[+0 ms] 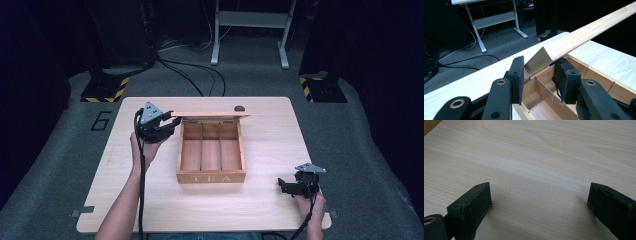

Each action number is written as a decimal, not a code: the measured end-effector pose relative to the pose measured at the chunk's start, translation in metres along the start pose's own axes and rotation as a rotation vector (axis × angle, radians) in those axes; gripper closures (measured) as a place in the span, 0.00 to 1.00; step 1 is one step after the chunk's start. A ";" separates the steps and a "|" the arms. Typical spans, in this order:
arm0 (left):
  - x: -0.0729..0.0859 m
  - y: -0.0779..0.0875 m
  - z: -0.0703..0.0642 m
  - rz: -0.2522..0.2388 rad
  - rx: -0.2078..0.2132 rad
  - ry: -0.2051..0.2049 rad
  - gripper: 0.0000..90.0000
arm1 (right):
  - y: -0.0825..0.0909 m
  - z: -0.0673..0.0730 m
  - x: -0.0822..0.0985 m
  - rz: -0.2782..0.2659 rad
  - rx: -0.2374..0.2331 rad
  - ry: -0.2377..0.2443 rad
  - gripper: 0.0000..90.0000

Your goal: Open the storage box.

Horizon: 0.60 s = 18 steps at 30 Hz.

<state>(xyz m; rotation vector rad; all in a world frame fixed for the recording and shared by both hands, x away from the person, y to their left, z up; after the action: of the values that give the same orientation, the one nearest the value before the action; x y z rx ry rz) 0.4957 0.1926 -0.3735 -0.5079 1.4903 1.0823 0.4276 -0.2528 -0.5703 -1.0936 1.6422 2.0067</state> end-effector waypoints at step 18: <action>0.000 0.001 0.000 0.008 0.003 -0.008 0.68 | 0.000 0.000 0.000 0.000 0.000 0.000 0.05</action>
<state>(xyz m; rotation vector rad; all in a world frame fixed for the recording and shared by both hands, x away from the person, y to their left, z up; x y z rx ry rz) 0.4948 0.1927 -0.3737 -0.4955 1.4882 1.0873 0.4276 -0.2528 -0.5703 -1.0939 1.6423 2.0067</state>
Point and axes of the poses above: each handheld gripper's, and its own axes: y roughly backward along the jaws, x roughly out of its underside, z roughly to its left, the point moved 6 cm from there along -y, roughly forward along the jaws, and after that the axes turned 3 degrees about -x, right-handed, at the moved point
